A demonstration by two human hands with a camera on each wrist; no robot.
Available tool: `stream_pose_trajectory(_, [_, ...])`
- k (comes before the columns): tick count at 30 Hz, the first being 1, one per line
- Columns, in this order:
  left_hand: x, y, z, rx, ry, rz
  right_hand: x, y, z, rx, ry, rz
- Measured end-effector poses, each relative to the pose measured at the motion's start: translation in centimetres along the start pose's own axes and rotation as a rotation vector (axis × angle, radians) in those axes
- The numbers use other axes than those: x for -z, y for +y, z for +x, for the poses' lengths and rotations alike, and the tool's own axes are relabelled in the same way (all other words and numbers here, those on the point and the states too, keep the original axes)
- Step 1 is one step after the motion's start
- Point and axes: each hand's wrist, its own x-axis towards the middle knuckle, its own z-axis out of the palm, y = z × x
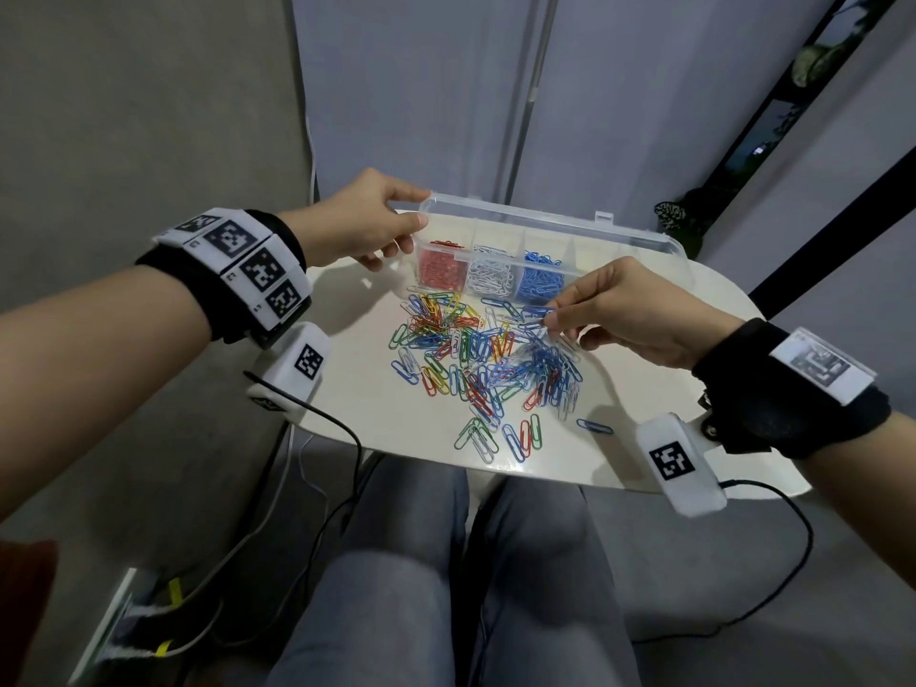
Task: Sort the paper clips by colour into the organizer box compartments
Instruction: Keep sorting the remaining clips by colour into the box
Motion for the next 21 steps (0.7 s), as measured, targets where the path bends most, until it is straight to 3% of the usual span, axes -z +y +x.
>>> stream_pose_trajectory(21, [-0.01,0.07,-0.13,-0.006,-0.002,-0.002,0.06,-0.08,-0.16,0.02,0.083,-0.083])
